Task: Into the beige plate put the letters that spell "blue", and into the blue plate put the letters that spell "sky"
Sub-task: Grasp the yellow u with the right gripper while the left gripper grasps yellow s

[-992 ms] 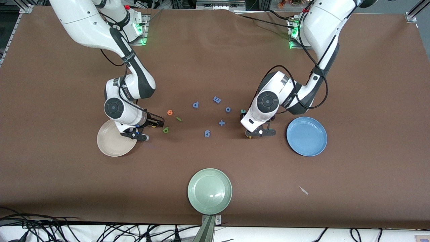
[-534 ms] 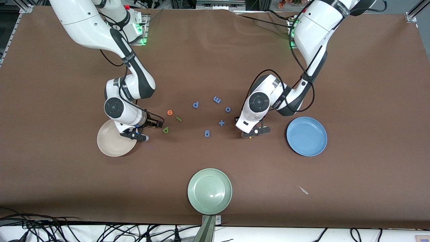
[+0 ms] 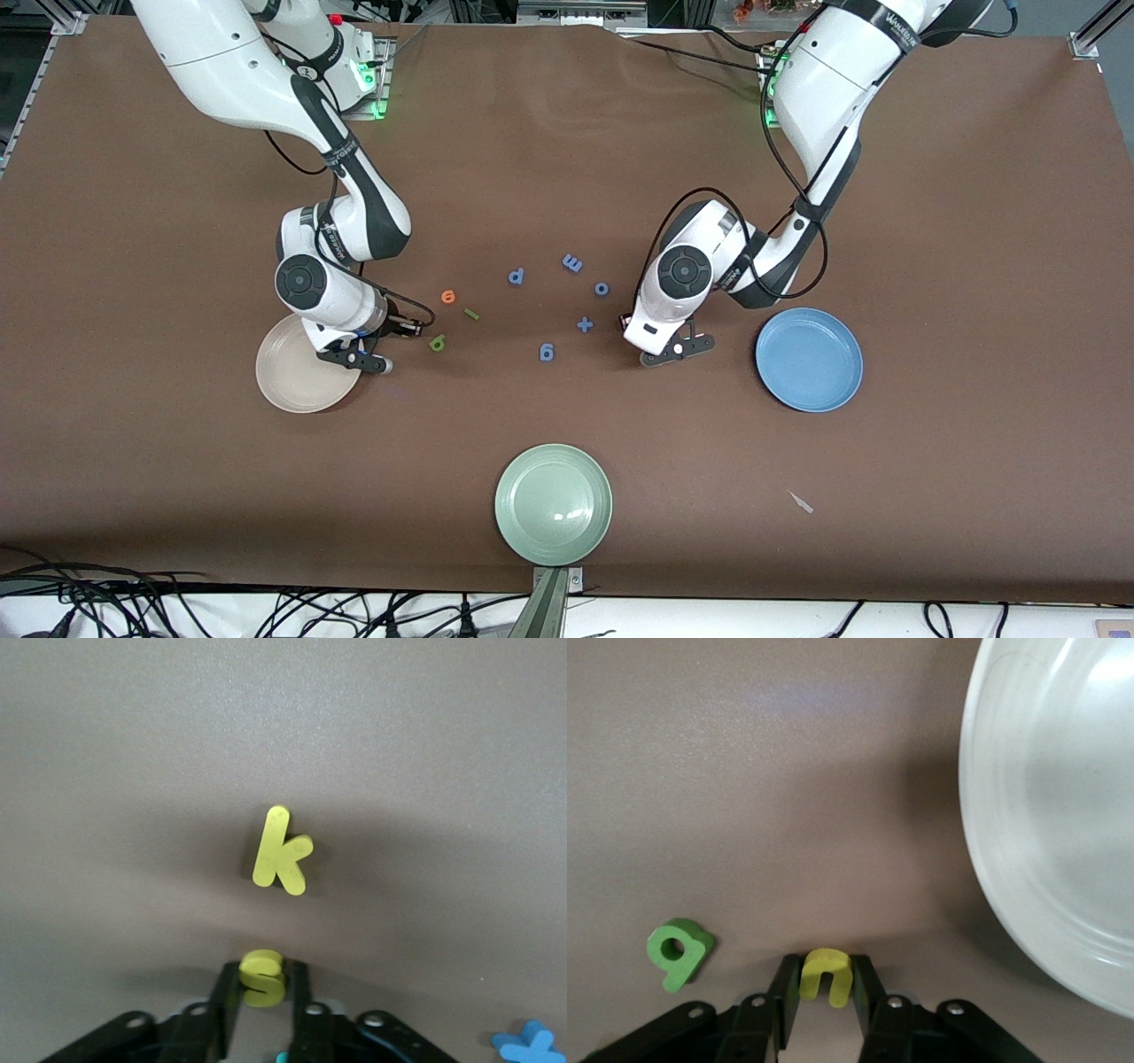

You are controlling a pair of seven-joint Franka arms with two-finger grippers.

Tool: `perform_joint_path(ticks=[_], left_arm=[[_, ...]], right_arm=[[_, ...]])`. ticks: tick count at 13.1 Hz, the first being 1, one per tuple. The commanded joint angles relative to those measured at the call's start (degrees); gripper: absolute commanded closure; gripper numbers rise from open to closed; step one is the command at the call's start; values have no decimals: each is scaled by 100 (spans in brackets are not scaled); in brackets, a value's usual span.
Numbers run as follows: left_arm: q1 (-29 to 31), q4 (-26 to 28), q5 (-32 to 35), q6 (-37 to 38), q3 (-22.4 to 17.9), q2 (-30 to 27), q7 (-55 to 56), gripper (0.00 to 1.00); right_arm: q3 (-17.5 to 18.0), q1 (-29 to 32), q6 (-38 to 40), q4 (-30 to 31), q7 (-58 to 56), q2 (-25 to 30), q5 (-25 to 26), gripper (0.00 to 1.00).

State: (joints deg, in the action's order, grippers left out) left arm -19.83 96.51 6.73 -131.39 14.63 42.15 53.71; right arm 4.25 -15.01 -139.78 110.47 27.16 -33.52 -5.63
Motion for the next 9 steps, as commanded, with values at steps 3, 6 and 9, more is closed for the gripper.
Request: perform_joint_path(ticks=[3, 6, 9], left_arm=[[22, -71, 153, 69, -13, -22, 210, 100], [197, -159, 197, 789, -66, -383, -96, 100], [688, -159, 197, 1387, -83, -664, -1140, 100]], right_arm=[[-161, 42, 887, -375, -307, 178, 97, 79], [-494, 42, 1785, -833, -991, 302, 97, 79], [-776, 42, 2016, -878, -1502, 293, 219, 77]])
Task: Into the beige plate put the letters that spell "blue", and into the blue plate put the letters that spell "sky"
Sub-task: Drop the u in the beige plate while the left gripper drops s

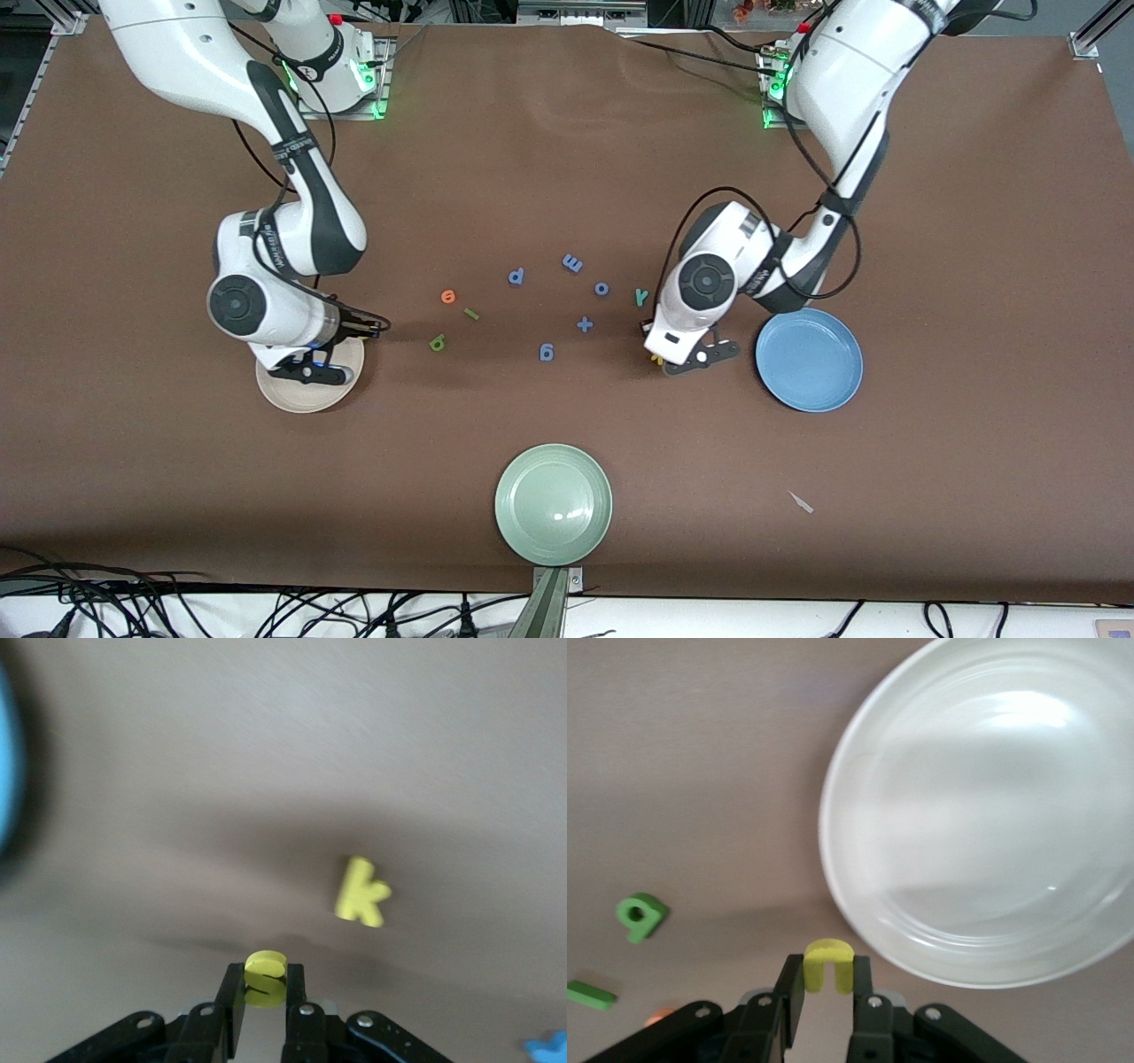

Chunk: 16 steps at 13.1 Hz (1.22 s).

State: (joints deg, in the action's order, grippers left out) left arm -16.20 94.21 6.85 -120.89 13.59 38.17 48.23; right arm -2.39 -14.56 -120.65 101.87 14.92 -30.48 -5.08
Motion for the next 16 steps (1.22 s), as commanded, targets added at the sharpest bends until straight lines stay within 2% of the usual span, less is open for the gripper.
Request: perform_joint_path(ticks=[1, 3, 4, 5, 7, 8, 9, 10, 13, 16], left_arm=[[546, 80, 185, 425, 21, -335, -1004, 100], [942, 80, 429, 584, 21, -354, -1700, 100], [1056, 141, 858, 610, 4, -345, -1877, 100], [1310, 167, 1193, 611, 4, -310, -2070, 100], [1497, 168, 1214, 602, 21, -187, -2510, 98], [1506, 159, 1214, 593, 21, -117, -2511, 77], [1532, 159, 1196, 593, 21, -55, -2477, 18], [1524, 141, 1126, 593, 47, -55, -2442, 0], [1436, 27, 627, 602, 248, -160, -2432, 0], [1191, -342, 379, 558, 443, -29, -2424, 0]], right_arm=[[-112, 6, 68, -18, -314, -37, 278, 74], [-112, 33, -46, -9, -315, -72, 305, 65], [-112, 50, -55, -9, -315, -81, 305, 55], [-112, 50, -55, -9, -315, -81, 297, 50], [-112, 50, -55, -18, -262, -81, 297, 48], [-112, 24, -55, -18, -227, -81, 253, 48], [-104, -11, -64, -18, -175, -81, 209, 48], [-78, -20, -99, -27, 61, -90, 200, 48], [80, -195, -405, -27, 755, -186, 191, 48], [238, -398, -836, -97, 1564, -414, 43, 48]])
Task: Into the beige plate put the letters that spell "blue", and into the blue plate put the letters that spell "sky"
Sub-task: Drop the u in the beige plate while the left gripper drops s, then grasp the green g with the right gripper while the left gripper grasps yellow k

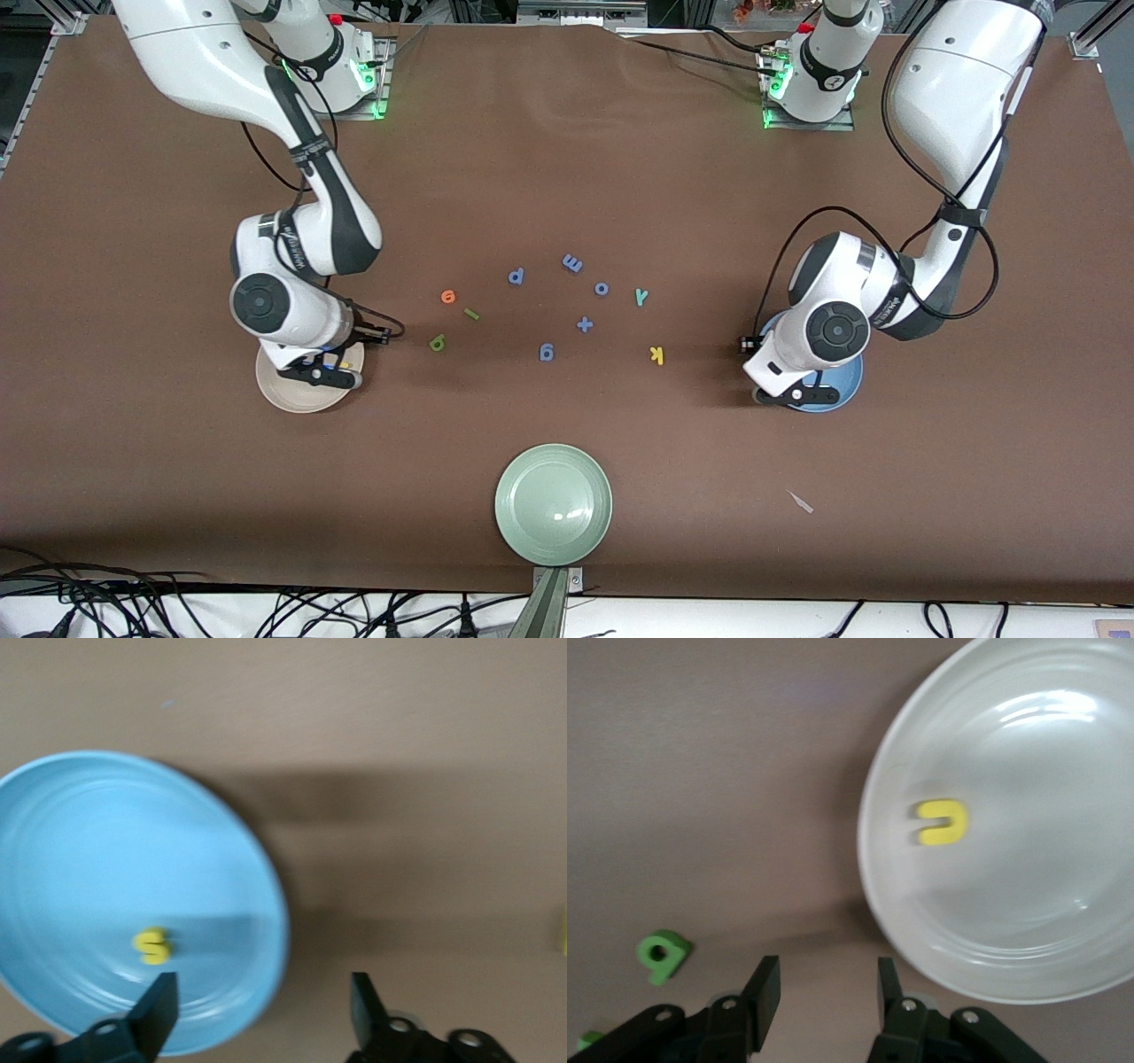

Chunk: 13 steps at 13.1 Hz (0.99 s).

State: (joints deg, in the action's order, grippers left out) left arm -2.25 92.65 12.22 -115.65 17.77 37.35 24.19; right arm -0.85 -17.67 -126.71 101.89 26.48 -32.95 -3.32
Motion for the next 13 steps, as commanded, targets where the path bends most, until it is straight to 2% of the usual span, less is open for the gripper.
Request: perform_joint_path(ticks=[1, 3, 5, 8, 10, 11, 13], left_arm=[[-405, -290, -167, 17, 16, 114, -20, 0], [-565, -676, -176, -10, 33, 377, -20, 0], [-924, -871, -167, -141, 16, 632, 120, 0], [-1110, -871, -141, -729, 16, 975, 481, 0], [-1294, -845, -88, -1115, -11, 1134, 585, 7], [-1321, -801, -71, -1274, -28, 1169, 778, 17], [-1322, -757, -71, -1276, -37, 1170, 850, 58]], right_arm=[[181, -79, -310, -151, 576, -255, -290, 47], [340, -88, -372, -309, 840, -404, -441, 47], [349, -254, -372, -467, 1060, -553, -441, 44], [349, -316, -477, -573, 1202, -730, -441, 44], [340, -404, -574, -547, 1202, -800, -441, 44], [340, -413, -583, -547, 1202, -827, -441, 44], [340, -439, -653, -504, 1202, -836, -441, 44]])
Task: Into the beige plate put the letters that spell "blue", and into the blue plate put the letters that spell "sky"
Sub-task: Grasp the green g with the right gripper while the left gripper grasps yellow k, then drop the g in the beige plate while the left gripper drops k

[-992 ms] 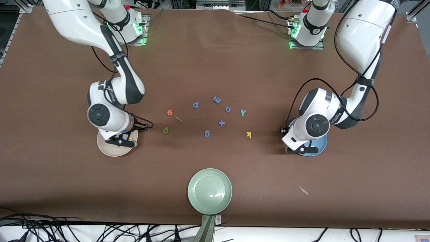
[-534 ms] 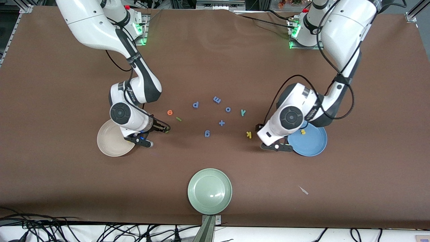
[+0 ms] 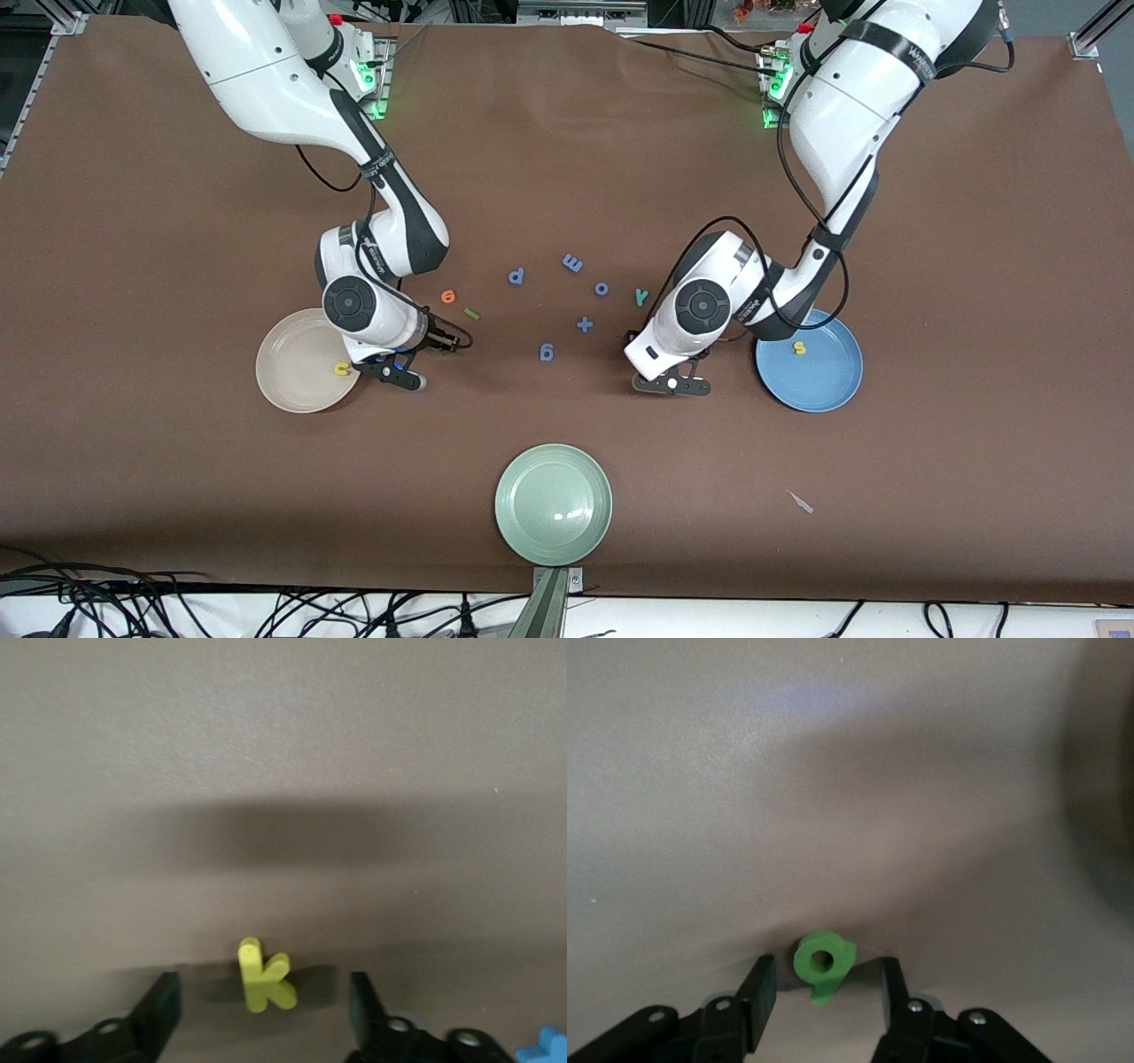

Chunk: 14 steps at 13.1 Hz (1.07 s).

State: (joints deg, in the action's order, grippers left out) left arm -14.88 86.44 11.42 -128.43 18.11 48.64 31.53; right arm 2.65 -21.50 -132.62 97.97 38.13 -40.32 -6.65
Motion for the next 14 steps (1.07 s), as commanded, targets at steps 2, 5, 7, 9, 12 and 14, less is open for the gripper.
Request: perform_joint_path(ticks=[2, 5, 7, 9, 12, 14], left_arm=[[-50, -137, 10, 2, -71, 40, 117, 78], [12, -137, 18, 133, -97, -56, 99, 98], [99, -171, 18, 754, -220, -336, 3, 98], [362, -189, 27, 1265, -220, -565, -451, 98], [889, -172, 27, 1627, -247, -759, -1515, 97], [1197, -119, 375, 1786, -317, -768, -2120, 96]], right_arm=[[-11, -56, -54, -68, 28, -108, -91, 54], [-19, -38, -28, -23, -34, -99, -65, 75], [-54, -12, 51, -23, -200, -20, -56, 77], [-177, 23, 419, -67, -498, 146, -56, 77], [-563, 23, 1069, -111, -1305, 410, -56, 77], [-731, 23, 1447, -120, -1711, 594, -3, 77]])
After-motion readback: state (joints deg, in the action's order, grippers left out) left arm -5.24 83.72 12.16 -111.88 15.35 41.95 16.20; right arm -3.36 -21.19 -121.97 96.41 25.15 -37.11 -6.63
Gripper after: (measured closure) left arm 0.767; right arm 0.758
